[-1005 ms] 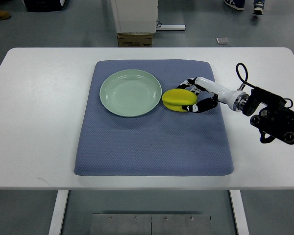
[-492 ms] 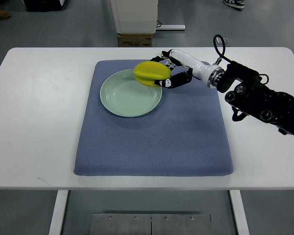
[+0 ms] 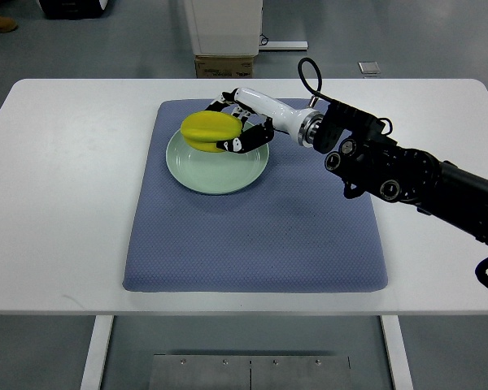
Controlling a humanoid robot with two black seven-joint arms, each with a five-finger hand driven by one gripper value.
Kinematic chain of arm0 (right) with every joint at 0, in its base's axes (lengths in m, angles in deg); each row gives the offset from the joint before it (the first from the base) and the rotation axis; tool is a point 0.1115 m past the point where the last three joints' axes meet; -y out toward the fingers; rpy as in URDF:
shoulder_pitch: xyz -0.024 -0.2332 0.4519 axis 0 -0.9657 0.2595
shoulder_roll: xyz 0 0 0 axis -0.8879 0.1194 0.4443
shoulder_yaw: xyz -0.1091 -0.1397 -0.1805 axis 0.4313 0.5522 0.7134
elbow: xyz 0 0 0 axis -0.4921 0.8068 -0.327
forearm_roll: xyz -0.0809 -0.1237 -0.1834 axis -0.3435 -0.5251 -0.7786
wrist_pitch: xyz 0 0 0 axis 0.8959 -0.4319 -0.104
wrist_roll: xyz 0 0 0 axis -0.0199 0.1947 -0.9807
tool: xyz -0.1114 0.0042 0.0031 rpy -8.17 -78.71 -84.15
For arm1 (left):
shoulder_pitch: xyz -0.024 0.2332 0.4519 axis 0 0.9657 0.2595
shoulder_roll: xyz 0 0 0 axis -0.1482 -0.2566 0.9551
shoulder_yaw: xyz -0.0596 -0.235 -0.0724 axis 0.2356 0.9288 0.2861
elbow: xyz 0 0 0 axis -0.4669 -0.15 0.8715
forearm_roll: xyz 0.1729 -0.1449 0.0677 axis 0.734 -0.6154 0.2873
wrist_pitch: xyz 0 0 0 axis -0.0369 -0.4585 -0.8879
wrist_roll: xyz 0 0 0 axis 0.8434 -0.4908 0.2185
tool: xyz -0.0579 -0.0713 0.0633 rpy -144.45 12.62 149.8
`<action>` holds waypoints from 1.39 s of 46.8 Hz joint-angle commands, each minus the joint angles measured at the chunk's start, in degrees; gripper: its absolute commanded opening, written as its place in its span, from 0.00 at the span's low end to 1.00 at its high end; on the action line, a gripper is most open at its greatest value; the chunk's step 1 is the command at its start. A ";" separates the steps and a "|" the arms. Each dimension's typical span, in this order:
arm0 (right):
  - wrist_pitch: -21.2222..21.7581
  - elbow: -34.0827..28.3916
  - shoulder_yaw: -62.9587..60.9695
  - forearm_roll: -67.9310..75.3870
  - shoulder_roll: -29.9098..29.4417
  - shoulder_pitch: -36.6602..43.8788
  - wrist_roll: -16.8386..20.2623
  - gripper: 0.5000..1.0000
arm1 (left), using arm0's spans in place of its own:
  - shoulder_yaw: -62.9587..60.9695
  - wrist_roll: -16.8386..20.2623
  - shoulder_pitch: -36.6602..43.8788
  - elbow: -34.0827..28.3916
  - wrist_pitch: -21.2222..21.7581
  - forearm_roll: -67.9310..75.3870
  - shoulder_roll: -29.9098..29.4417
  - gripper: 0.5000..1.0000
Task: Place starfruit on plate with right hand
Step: 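Lower the starfruit onto the plate and open the right hand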
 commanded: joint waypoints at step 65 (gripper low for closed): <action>-3.35 -1.85 7.79 0.52 0.00 -0.60 1.45 1.00 | 0.00 0.00 0.00 0.00 0.00 0.00 0.00 1.00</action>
